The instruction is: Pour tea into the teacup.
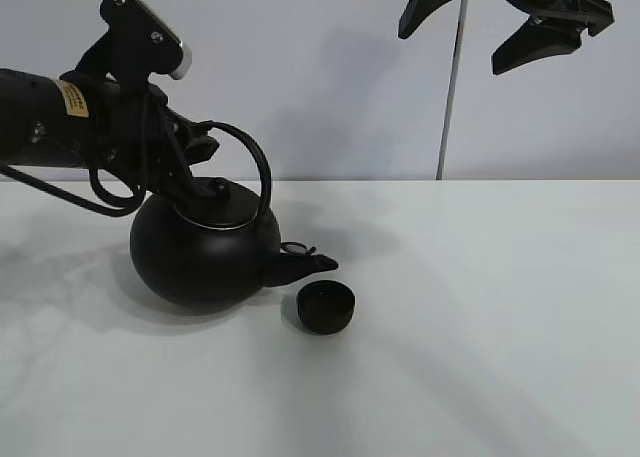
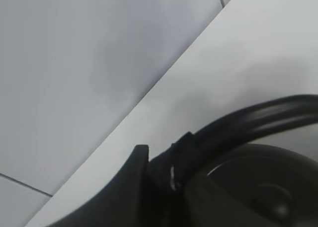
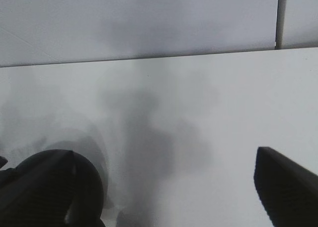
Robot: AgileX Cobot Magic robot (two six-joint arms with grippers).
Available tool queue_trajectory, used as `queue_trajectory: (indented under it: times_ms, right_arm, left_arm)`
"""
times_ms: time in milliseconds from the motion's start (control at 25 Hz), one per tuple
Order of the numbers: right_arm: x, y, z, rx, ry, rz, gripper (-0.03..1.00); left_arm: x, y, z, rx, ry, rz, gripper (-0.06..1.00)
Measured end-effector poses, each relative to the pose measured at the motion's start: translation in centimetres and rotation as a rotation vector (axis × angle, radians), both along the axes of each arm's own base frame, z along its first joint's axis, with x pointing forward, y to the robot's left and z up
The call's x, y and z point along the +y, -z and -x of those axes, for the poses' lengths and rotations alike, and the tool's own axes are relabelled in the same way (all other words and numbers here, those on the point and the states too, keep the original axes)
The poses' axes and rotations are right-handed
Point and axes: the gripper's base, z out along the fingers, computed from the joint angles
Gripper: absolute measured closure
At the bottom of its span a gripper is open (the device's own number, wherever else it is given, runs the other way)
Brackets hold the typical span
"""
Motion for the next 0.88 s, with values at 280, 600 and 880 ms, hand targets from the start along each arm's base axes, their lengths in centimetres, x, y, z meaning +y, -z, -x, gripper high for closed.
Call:
queue_trajectory:
  times_ms: [280, 600, 880]
  right_arm:
    - [0.0, 0.0, 0.0, 0.000, 0.000, 0.000, 0.29]
    - [0.0, 0.0, 0.0, 0.000, 0.000, 0.000, 0.29]
    - [0.0, 0.0, 0.0, -0.002, 0.001, 0.000, 0.29]
  left_arm:
    - [0.4, -0.5, -0.1, 0.041, -0.093, 0.105, 0.84]
    - [2.1, -1.6, 1.1, 0.047, -0.257, 0.265, 0.84]
    - [3.6, 0.4, 3.1, 0.071, -0.349, 0.317, 0.84]
